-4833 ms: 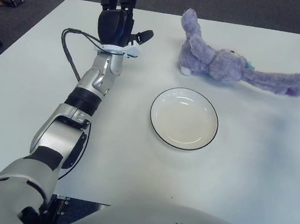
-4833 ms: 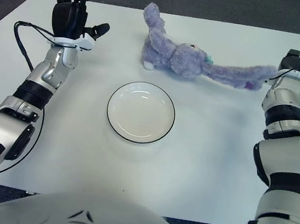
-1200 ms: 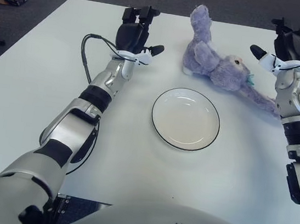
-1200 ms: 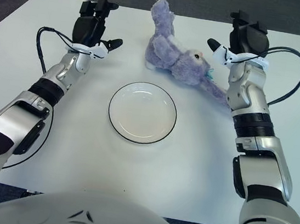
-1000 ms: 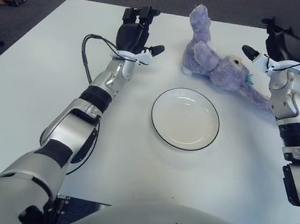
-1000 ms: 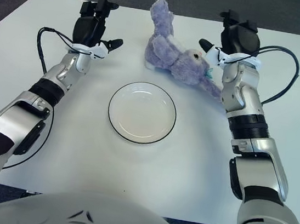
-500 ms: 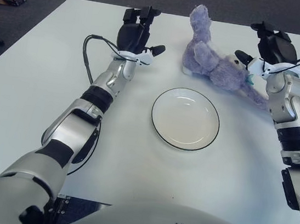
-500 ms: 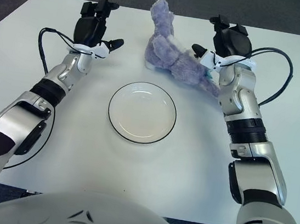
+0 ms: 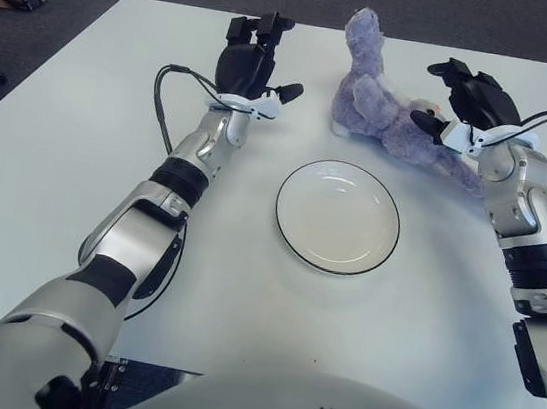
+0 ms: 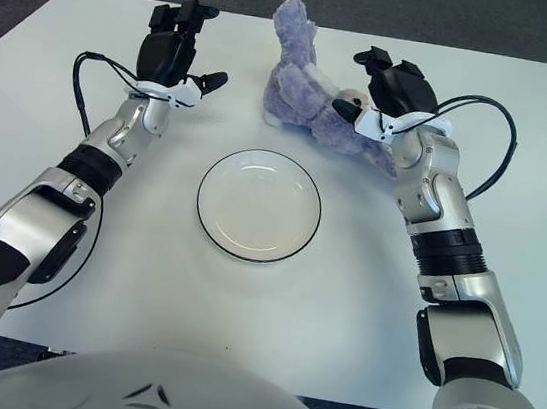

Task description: Put the doll into the plate.

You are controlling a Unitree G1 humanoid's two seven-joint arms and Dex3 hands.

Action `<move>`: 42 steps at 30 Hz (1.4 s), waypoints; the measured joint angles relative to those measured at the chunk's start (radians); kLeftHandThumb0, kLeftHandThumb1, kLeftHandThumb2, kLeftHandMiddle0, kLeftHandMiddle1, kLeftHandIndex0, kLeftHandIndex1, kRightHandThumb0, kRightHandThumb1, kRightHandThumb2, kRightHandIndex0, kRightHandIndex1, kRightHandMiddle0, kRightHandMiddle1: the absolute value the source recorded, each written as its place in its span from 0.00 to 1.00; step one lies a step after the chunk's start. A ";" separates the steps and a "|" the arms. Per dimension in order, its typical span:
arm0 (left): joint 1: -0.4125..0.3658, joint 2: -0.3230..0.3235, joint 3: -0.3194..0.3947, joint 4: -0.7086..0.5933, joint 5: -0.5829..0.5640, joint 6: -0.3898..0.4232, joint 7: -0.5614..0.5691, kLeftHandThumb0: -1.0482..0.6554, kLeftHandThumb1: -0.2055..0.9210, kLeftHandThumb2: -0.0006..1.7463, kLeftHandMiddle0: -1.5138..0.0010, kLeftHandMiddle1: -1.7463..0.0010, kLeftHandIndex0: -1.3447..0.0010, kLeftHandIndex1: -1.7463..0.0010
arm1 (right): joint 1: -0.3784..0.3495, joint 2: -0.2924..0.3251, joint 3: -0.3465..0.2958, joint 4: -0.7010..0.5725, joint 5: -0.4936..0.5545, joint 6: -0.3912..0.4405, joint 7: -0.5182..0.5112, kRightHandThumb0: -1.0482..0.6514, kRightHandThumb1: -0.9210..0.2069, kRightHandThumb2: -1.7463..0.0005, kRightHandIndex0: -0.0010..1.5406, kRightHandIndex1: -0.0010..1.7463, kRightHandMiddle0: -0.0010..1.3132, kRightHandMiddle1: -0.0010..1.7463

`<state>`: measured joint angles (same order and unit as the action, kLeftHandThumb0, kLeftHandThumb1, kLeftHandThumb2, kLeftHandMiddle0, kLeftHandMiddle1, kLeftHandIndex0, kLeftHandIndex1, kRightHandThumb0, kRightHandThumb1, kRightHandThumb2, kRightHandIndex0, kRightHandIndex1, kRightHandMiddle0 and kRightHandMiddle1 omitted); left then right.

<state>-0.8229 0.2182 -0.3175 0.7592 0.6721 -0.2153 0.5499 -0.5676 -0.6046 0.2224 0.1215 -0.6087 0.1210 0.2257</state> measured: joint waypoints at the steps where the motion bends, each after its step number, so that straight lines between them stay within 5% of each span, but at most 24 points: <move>1: 0.000 0.000 0.000 0.000 0.000 0.000 0.000 0.33 0.71 0.52 1.00 0.53 1.00 0.44 | 0.005 -0.001 0.000 -0.008 0.004 0.001 0.019 0.09 0.00 0.48 0.06 0.54 0.00 0.36; 22: 0.001 -0.001 0.002 0.018 -0.024 -0.003 -0.003 0.32 0.69 0.52 1.00 0.54 1.00 0.43 | 0.058 -0.014 -0.032 -0.133 0.046 0.108 0.236 0.05 0.00 0.45 0.05 0.53 0.00 0.33; 42: 0.001 0.000 -0.003 0.035 -0.027 -0.014 0.001 0.34 0.68 0.53 1.00 0.49 1.00 0.40 | 0.115 -0.012 -0.031 -0.109 0.049 0.071 0.229 0.03 0.00 0.46 0.04 0.52 0.00 0.32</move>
<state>-0.8224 0.2180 -0.3204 0.7942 0.6452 -0.2290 0.5509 -0.4528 -0.6167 0.1916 0.0123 -0.5595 0.1923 0.4544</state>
